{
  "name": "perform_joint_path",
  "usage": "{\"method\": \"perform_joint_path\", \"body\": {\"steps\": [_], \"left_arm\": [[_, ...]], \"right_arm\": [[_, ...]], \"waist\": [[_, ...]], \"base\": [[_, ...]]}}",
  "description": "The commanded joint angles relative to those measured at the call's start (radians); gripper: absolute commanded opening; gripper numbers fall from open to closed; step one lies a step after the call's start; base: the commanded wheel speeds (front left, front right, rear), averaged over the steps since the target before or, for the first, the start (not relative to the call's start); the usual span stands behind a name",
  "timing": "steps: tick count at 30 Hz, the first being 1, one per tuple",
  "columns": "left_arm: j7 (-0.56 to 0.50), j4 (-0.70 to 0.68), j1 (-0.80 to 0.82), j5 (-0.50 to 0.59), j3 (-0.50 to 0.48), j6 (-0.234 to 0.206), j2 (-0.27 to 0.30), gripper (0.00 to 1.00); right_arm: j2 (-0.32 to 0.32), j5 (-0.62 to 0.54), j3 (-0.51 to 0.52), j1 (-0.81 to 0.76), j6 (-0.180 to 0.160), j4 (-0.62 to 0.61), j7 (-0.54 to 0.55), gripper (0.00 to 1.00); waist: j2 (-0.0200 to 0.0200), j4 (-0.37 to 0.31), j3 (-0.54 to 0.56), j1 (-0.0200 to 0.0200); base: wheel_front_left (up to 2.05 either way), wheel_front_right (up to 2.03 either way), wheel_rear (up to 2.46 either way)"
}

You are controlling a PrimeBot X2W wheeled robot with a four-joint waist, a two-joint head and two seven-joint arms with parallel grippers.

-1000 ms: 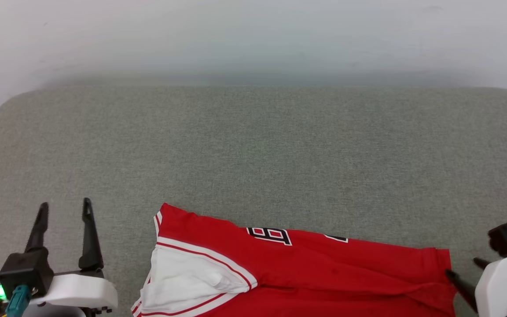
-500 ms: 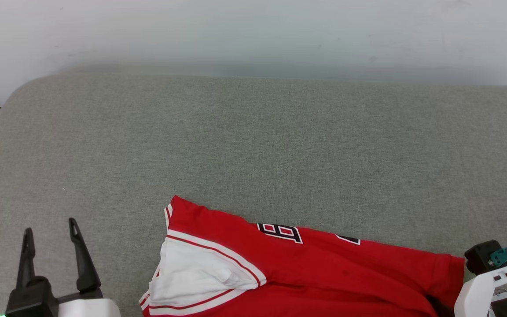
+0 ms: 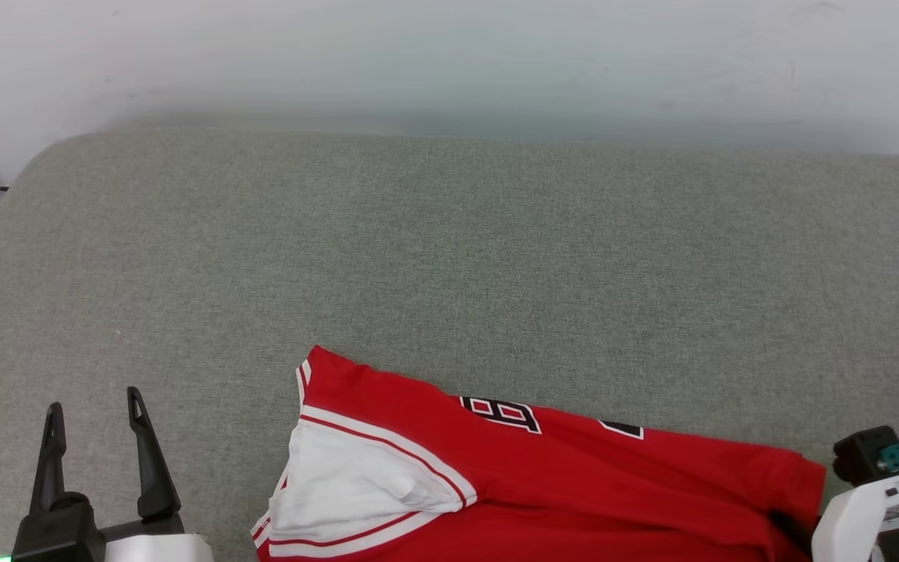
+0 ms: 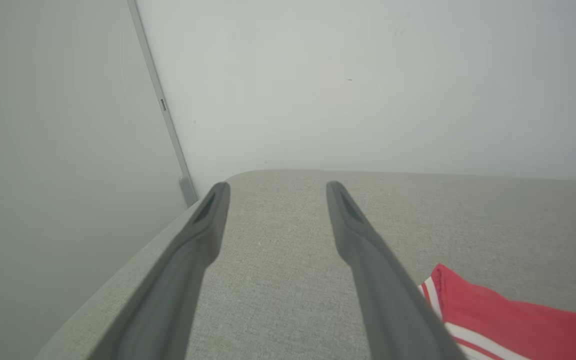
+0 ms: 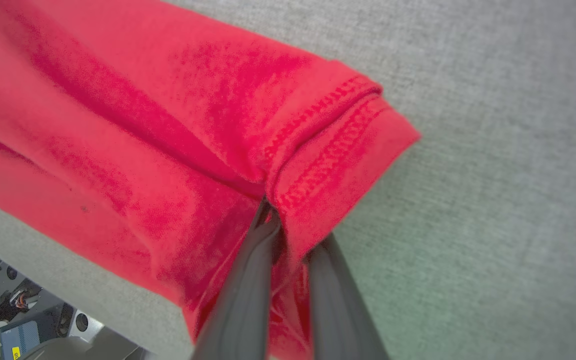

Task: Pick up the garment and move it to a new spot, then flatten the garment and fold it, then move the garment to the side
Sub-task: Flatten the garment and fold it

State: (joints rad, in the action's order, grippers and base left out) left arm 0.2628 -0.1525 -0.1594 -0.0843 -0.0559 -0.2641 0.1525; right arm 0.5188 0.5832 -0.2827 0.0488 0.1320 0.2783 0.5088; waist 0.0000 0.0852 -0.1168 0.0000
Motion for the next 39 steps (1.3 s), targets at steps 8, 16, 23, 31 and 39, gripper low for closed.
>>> {"method": "perform_joint_path", "body": {"steps": [8,16,23,31,39], "left_arm": [[0.003,-0.009,-0.009,0.043,-0.005,0.063,-0.027,1.0],[0.003,0.001,-0.004,0.065,0.001,0.082,-0.045,1.0],[0.003,0.017,-0.022,0.077,0.005,0.086,-0.049,1.0],[0.003,0.014,-0.028,0.083,0.007,0.081,-0.05,1.0],[0.003,0.018,-0.004,0.087,0.022,0.085,-0.049,1.0]], "right_arm": [[0.074,0.013,0.142,0.02,-0.003,0.111,-0.035,0.0],[0.089,-0.022,0.212,0.037,-0.003,0.193,-0.049,0.0],[0.092,0.035,0.19,-0.015,-0.002,0.042,-0.038,0.0],[0.075,0.031,0.163,-0.08,-0.002,-0.273,0.017,0.0],[0.019,-0.038,-0.009,0.01,-0.002,-0.477,0.102,0.0]], "waist": [[0.0,-0.009,0.01,0.0],[0.0,-0.014,0.014,0.0],[0.0,-0.026,0.033,0.0],[0.0,-0.038,0.041,0.0],[0.0,-0.033,0.029,0.0]], "base": [[0.0,0.0,0.0],[0.0,0.0,0.0],[0.0,0.0,0.0],[0.0,0.0,0.0],[0.0,0.0,0.0]]}}
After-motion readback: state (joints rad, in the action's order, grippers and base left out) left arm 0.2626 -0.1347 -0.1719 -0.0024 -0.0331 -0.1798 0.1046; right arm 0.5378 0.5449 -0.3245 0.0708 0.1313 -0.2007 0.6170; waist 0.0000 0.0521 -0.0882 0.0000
